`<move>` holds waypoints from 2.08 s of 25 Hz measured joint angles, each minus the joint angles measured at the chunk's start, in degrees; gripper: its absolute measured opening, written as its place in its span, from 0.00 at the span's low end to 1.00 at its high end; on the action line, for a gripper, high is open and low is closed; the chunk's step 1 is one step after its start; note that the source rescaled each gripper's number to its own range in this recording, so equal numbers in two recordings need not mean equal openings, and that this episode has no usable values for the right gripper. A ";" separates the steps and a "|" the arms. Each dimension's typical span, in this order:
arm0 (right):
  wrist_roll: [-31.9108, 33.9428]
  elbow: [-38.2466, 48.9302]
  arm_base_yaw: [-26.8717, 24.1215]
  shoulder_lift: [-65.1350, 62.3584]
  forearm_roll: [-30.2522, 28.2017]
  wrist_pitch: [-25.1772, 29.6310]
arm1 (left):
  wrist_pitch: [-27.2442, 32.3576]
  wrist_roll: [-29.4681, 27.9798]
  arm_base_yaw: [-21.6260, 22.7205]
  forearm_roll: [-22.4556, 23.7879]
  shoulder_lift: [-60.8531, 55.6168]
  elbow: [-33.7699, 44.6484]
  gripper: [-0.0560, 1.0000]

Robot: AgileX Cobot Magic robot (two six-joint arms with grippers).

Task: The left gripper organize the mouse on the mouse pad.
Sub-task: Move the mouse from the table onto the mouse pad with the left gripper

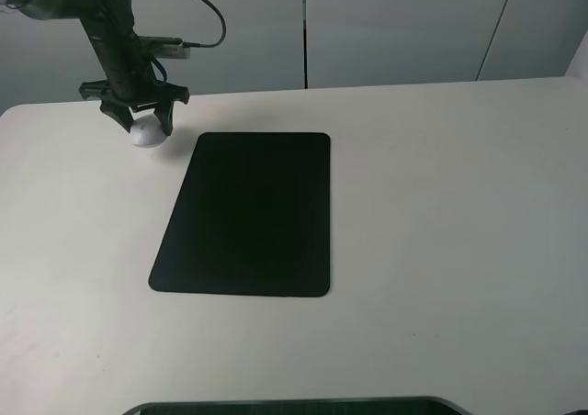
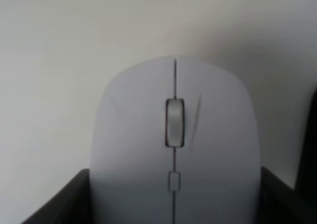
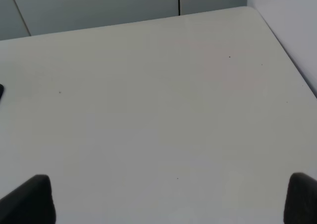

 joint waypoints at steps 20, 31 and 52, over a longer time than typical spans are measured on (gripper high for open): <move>0.12 0.00 0.00 0.00 0.00 0.00 | 2.23 -6.21 -15.42 0.07 -0.43 0.00 0.05; 0.12 0.00 0.00 0.00 0.00 0.00 | 2.23 -8.94 -21.37 0.08 -0.43 0.00 0.05; 0.12 0.00 0.00 0.00 0.00 0.00 | -7.36 -10.25 -24.92 1.64 -7.97 13.18 0.05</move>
